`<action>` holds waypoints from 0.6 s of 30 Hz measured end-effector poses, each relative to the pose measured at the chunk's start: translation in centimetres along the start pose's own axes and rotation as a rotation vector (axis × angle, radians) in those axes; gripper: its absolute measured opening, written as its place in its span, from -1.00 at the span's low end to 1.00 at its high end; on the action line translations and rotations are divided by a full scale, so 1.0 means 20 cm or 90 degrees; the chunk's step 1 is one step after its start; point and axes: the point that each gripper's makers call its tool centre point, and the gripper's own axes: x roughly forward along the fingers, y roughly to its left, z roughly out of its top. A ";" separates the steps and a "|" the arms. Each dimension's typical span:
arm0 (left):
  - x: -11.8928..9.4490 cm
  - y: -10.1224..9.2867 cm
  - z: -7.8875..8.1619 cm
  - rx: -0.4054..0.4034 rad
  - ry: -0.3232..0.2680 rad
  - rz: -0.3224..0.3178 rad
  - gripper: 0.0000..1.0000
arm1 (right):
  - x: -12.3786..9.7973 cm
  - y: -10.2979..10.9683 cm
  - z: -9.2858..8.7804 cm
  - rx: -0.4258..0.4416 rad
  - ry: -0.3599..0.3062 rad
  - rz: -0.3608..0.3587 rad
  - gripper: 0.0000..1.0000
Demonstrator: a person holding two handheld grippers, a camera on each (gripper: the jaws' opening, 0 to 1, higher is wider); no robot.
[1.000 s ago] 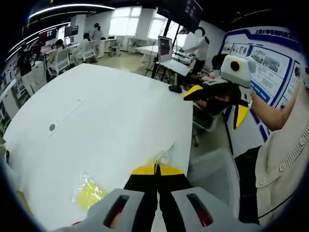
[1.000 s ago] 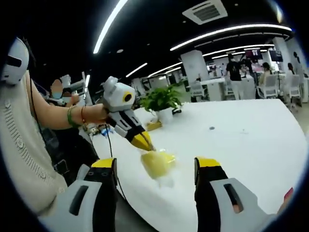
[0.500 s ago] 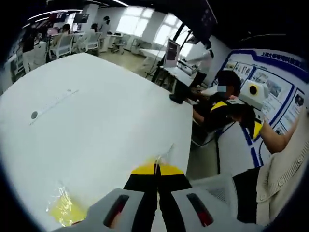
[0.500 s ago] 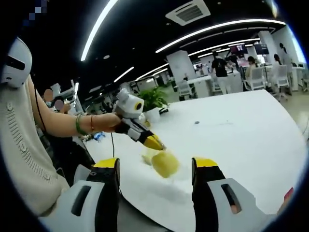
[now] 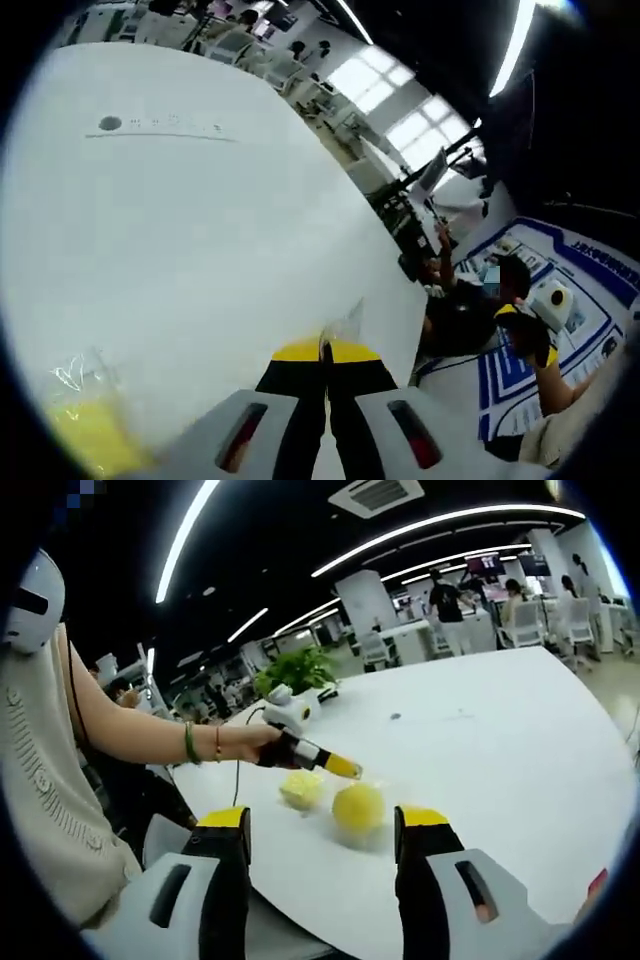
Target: Compare the silicone blocks by pressing each to a similar depth, holding the contact briefly, and releasing to observe deformation and rebound differences across the visible hardness samples.
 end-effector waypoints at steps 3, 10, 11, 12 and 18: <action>0.02 0.07 0.03 -0.019 -0.013 0.011 -1.00 | 0.00 -0.03 -0.01 0.009 0.004 -0.002 -0.02; 0.07 0.26 0.06 -0.075 -0.031 0.060 -1.00 | 0.03 -0.07 -0.02 0.019 0.023 -0.001 -0.03; 0.08 0.27 0.06 -0.073 -0.028 0.063 -1.00 | 0.03 -0.08 -0.01 0.020 0.021 -0.003 -0.02; 0.08 0.29 0.06 -0.071 -0.025 0.068 -1.00 | 0.04 -0.08 -0.01 0.020 0.020 -0.004 -0.02; 0.10 0.41 0.04 -0.061 -0.002 0.125 -1.00 | 0.06 -0.09 -0.04 0.031 0.027 -0.005 -0.01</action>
